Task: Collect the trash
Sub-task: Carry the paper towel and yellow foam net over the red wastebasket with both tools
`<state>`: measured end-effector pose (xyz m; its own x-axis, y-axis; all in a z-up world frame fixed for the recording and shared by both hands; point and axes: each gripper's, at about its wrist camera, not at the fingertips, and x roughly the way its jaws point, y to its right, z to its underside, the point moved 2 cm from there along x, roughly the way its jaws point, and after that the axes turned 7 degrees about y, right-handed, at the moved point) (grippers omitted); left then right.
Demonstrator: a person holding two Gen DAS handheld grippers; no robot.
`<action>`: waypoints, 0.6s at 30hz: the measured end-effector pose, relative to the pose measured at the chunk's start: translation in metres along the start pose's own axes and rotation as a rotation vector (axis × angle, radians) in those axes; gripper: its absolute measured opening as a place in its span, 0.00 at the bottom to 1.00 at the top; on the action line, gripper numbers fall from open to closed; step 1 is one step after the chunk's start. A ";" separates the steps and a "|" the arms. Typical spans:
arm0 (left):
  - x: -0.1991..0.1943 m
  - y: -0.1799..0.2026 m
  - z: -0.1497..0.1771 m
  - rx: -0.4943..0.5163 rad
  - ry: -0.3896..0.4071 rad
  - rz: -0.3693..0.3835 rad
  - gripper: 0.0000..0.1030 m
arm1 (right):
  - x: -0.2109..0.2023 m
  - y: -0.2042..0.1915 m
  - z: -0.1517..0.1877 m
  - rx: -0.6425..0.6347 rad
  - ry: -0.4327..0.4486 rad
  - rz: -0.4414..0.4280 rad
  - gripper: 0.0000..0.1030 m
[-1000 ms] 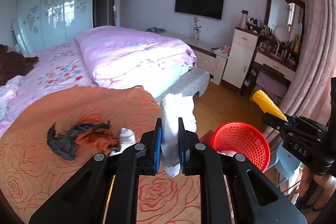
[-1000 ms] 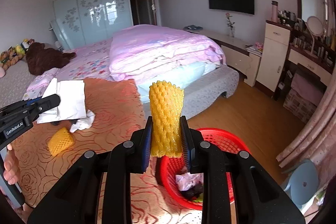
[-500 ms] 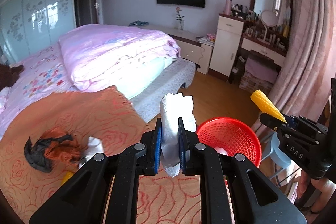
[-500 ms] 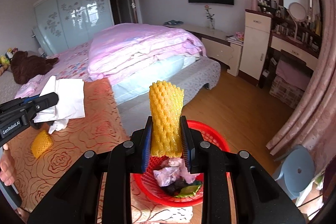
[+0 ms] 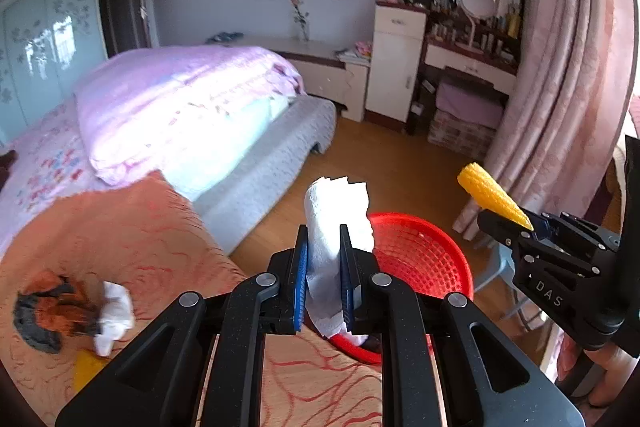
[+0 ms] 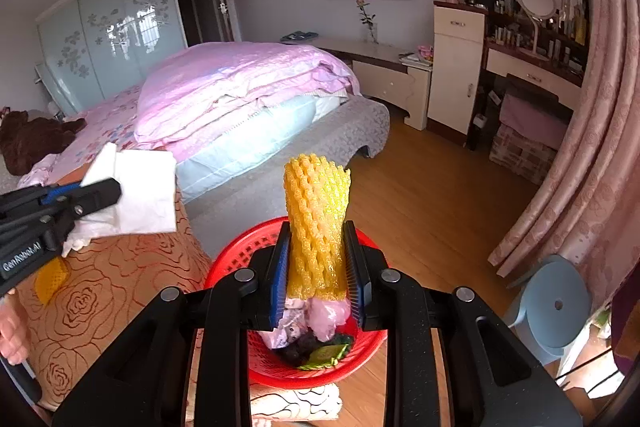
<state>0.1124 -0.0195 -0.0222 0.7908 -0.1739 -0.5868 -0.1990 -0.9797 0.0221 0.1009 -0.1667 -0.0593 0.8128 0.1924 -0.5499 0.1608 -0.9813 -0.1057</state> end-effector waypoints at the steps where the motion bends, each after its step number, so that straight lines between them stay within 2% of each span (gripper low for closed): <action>1: 0.004 0.002 0.001 0.001 -0.010 0.009 0.13 | 0.001 0.002 0.001 0.001 -0.002 0.003 0.24; 11: 0.050 0.030 0.025 0.043 -0.119 0.070 0.13 | 0.024 0.022 0.019 0.045 -0.076 0.041 0.24; 18: 0.066 0.034 0.037 0.054 -0.163 0.087 0.13 | 0.038 0.022 0.030 0.043 -0.126 0.036 0.25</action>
<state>0.1360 -0.0610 -0.0904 0.6662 -0.2349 -0.7078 -0.2970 -0.9542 0.0372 0.1186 -0.1813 -0.1076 0.7403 0.1574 -0.6536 0.1058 -0.9874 -0.1179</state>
